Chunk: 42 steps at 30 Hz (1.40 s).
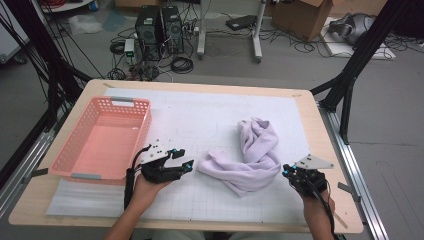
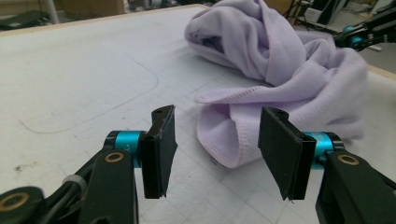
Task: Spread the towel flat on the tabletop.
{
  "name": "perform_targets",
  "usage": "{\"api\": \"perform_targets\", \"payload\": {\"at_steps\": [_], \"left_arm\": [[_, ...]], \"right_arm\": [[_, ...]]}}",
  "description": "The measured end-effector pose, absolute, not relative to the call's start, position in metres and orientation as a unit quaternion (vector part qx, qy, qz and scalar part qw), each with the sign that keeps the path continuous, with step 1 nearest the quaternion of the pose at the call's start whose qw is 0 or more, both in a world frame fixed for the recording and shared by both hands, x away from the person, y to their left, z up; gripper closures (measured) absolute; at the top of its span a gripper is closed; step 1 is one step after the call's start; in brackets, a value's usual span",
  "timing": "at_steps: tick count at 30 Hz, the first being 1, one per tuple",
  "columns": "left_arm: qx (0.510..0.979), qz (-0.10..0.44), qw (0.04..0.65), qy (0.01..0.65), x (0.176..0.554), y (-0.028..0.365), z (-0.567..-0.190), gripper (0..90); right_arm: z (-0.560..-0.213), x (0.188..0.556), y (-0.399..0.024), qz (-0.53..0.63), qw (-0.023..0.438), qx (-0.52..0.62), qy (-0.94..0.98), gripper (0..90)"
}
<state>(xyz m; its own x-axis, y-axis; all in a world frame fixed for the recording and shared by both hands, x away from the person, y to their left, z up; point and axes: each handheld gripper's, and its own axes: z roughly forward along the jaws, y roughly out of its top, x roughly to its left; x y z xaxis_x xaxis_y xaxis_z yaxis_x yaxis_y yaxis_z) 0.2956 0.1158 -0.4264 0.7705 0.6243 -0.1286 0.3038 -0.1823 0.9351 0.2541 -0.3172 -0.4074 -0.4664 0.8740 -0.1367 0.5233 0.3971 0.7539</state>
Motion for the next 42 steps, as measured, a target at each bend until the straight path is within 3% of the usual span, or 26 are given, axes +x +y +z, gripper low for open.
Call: {"api": "perform_targets", "payload": {"at_steps": [2,6,14,25,29,35,39,42], "left_arm": [[0.756,0.143,0.561,0.306,0.299,0.113,-0.425,45.7],[0.762,0.141,0.558,0.298,0.31,0.102,-0.419,45.2],[0.783,0.124,0.537,0.289,0.342,0.057,-0.403,40.4],[0.814,0.079,0.513,0.26,0.369,-0.016,-0.4,40.1],[0.844,0.039,0.482,0.233,0.371,-0.054,-0.407,40.5],[0.872,0.031,0.44,0.212,0.372,-0.089,-0.419,42.0],[0.879,0.035,0.426,0.21,0.374,-0.096,-0.425,50.5],[0.881,0.026,0.426,0.206,0.375,-0.093,-0.425,68.0]], "right_arm": [[-0.409,0.253,-0.326,0.343,0.267,0.455,0.777,75.2],[-0.403,0.252,-0.335,0.386,0.27,0.468,0.748,66.5],[-0.407,0.257,-0.334,0.398,0.257,0.471,0.744,56.3],[-0.41,0.258,-0.338,0.396,0.255,0.497,0.729,49.6],[-0.41,0.257,-0.342,0.396,0.256,0.5,0.726,49.4],[-0.411,0.257,-0.344,0.396,0.253,0.504,0.725,48.8],[-0.411,0.257,-0.344,0.399,0.252,0.504,0.723,48.7],[-0.411,0.257,-0.344,0.399,0.253,0.503,0.724,48.5]]}}
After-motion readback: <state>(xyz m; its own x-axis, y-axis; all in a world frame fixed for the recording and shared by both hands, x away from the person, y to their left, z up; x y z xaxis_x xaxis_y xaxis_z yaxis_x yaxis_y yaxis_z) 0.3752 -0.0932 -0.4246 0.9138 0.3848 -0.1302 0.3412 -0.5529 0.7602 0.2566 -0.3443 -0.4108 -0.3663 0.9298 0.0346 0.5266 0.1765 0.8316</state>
